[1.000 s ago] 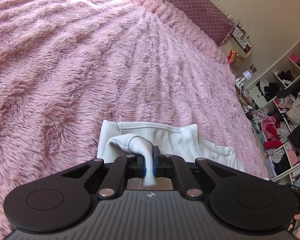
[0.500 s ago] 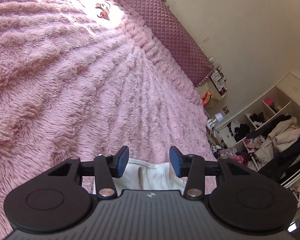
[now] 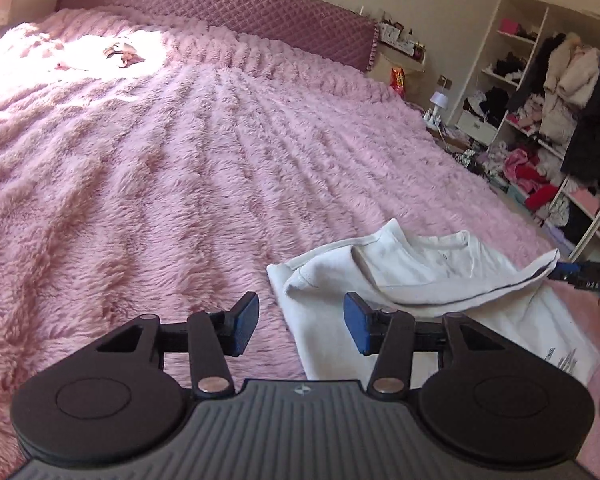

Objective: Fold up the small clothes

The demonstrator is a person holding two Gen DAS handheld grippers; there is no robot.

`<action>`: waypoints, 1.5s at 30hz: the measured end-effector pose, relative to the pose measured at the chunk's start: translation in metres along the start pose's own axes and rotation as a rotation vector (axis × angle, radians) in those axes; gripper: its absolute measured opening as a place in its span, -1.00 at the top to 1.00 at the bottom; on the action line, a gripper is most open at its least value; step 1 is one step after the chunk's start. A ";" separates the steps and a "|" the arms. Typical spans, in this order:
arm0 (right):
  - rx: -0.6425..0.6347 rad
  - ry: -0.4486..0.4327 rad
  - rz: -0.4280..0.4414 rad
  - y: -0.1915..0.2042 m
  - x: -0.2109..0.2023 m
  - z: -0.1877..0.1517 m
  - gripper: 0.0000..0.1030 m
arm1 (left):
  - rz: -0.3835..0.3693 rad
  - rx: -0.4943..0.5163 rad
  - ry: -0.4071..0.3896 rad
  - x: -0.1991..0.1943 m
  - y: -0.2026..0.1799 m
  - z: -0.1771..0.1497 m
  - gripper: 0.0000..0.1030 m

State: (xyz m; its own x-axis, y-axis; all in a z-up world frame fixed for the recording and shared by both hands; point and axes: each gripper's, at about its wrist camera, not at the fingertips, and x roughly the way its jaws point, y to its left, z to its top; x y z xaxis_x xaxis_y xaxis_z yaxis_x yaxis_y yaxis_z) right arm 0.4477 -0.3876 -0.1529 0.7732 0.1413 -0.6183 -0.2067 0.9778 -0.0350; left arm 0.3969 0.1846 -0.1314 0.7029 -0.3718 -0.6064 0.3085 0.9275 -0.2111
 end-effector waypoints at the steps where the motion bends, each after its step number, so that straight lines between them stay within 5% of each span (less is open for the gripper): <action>1: -0.014 0.002 -0.001 -0.001 0.002 0.000 0.02 | 0.049 0.081 0.013 0.004 -0.007 0.000 -0.10; 4: -0.060 0.020 -0.006 0.000 0.011 0.005 -0.02 | 0.132 0.281 0.037 0.020 -0.034 0.000 -0.10; 7: -0.086 0.035 0.014 0.003 0.021 0.008 0.10 | 0.094 0.359 0.070 0.042 -0.054 0.002 -0.10; 9: -0.085 0.063 0.007 0.005 0.029 0.011 0.81 | 0.092 0.406 0.069 0.052 -0.068 0.003 -0.09; 10: -0.083 0.083 -0.026 0.006 0.034 0.012 0.82 | 0.105 0.415 0.064 0.057 -0.072 0.004 -0.07; 12: -0.077 0.078 -0.092 0.009 0.040 0.013 0.85 | 0.166 0.360 0.052 0.067 -0.068 0.010 0.11; 15: -0.037 0.057 -0.191 0.012 0.044 0.016 0.79 | 0.236 0.147 0.012 0.069 -0.044 0.019 0.16; 18: -0.021 0.055 -0.186 0.012 0.039 0.014 0.79 | 0.192 -0.028 -0.002 0.059 -0.023 0.019 0.16; 21: 0.000 0.030 -0.151 0.007 0.022 0.010 0.56 | 0.145 0.015 0.002 0.043 -0.025 0.012 0.16; 26: 0.195 -0.004 0.003 -0.028 -0.024 -0.013 0.52 | 0.059 -0.024 0.023 0.009 -0.025 -0.013 0.12; 34: 0.269 0.105 0.160 -0.030 -0.038 -0.050 0.45 | -0.018 -0.173 0.109 0.013 -0.018 -0.040 0.05; 37: 0.276 0.148 0.148 -0.020 -0.029 -0.057 0.36 | -0.030 -0.192 0.102 0.018 -0.019 -0.041 0.05; 39: 0.275 0.159 0.168 -0.015 -0.026 -0.060 0.91 | -0.030 -0.180 0.092 0.020 -0.023 -0.041 0.26; 41: 0.255 0.139 0.158 -0.012 -0.031 -0.061 0.93 | 0.016 -0.132 0.062 0.018 -0.032 -0.043 0.66; 45: 0.277 0.130 0.111 -0.023 -0.041 -0.065 0.97 | 0.092 -0.121 0.067 0.021 -0.034 -0.044 0.77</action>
State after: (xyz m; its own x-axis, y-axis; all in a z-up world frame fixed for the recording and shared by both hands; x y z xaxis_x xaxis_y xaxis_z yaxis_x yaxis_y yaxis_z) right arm 0.3818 -0.4262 -0.1772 0.6683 0.2461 -0.7020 -0.1007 0.9649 0.2425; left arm 0.3729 0.1467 -0.1710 0.6789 -0.2854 -0.6765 0.1625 0.9569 -0.2406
